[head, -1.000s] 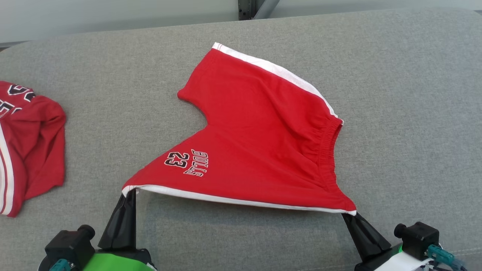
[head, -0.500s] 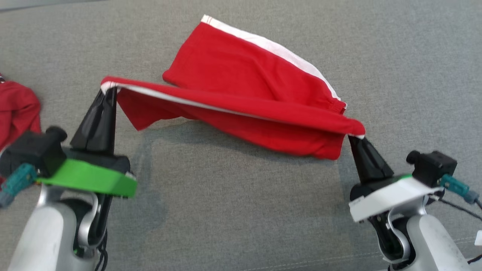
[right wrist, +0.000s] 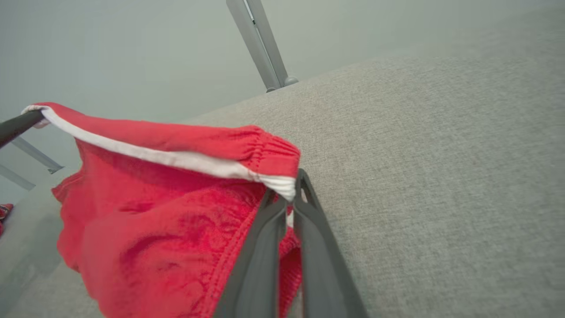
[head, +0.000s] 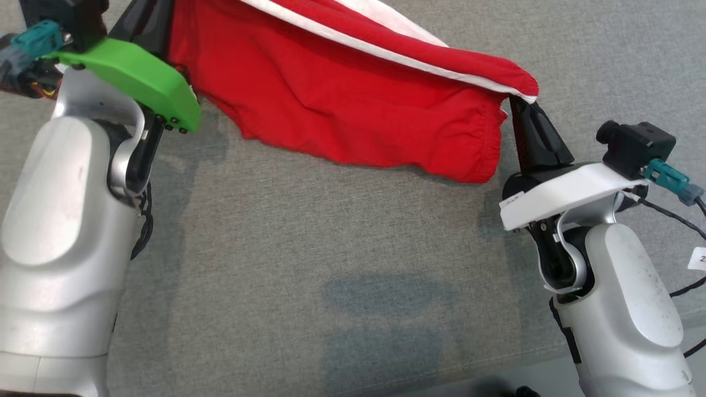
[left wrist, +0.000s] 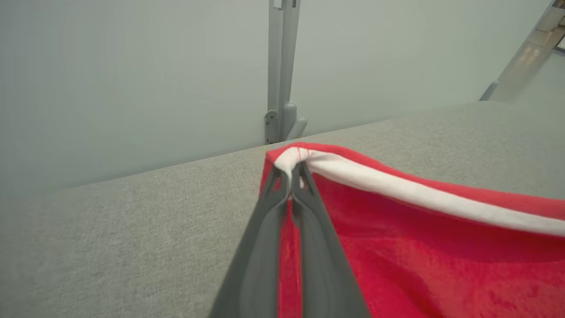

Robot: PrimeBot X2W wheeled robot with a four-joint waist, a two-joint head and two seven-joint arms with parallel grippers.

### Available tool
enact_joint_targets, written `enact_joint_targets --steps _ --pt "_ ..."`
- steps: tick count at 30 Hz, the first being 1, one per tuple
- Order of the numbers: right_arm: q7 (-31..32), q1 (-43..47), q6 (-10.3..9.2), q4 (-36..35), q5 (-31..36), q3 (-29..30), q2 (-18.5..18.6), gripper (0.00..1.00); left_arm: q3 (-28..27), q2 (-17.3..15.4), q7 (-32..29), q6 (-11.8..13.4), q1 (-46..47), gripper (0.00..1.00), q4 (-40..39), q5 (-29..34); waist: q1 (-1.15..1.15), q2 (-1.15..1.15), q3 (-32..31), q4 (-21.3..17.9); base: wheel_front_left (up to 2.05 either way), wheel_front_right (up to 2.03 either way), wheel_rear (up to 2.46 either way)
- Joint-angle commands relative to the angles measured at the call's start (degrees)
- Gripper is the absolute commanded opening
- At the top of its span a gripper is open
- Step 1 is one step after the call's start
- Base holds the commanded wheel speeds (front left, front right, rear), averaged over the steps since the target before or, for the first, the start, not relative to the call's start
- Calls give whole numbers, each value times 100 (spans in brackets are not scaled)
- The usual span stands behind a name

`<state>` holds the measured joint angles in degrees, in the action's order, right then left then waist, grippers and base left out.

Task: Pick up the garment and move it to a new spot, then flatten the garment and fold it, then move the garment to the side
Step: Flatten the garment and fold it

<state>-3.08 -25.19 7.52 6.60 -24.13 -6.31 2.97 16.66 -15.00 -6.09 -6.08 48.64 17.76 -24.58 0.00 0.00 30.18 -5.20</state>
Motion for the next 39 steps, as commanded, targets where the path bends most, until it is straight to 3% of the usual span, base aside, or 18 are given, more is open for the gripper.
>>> enact_joint_targets --steps 1,13,14,15,16,17,24,29,34,39 --pt "-70 -148 -6 115 -161 -38 1 0 45 58 74 -39 304 0 382 -2 0 0 295 -325 0 0 0" --pt "-382 -573 -6 716 -530 -463 1 0 202 327 514 -85 1363 0 2567 -18 0 0 422 -584 0 0 0" --pt "-406 -599 -5 748 -505 -496 2 15 204 349 558 -90 1420 3 2707 -39 0 0 422 -597 0 0 0" --pt "-440 -617 -6 763 -461 -513 1 43 212 357 603 -92 1467 33 2828 -55 0 0 421 -605 0 0 0" --pt "-471 -629 -6 788 -450 -539 2 81 216 366 627 -98 1482 76 2954 -80 0 0 414 -611 0 0 0" --pt "-486 -634 -6 797 -421 -581 -1 100 213 381 686 -102 1498 100 3049 -122 0 0 402 -615 0 0 0" --pt "-758 -346 -5 610 126 -626 23 100 212 330 1563 -116 1212 100 3215 -168 0 0 213 -504 0 0 0" --pt "-963 -8 -5 215 659 -432 175 100 107 255 2032 63 747 100 2805 -103 0 0 47 -350 0 0 0" --pt "-1134 316 -5 -266 1125 -93 210 100 -137 108 2126 349 11 100 1712 33 0 0 -102 -230 0 0 0" --pt "-1216 662 -5 -683 1513 294 225 100 -469 -9 2125 684 -1214 100 -16 219 0 0 -326 -94 0 0 0"
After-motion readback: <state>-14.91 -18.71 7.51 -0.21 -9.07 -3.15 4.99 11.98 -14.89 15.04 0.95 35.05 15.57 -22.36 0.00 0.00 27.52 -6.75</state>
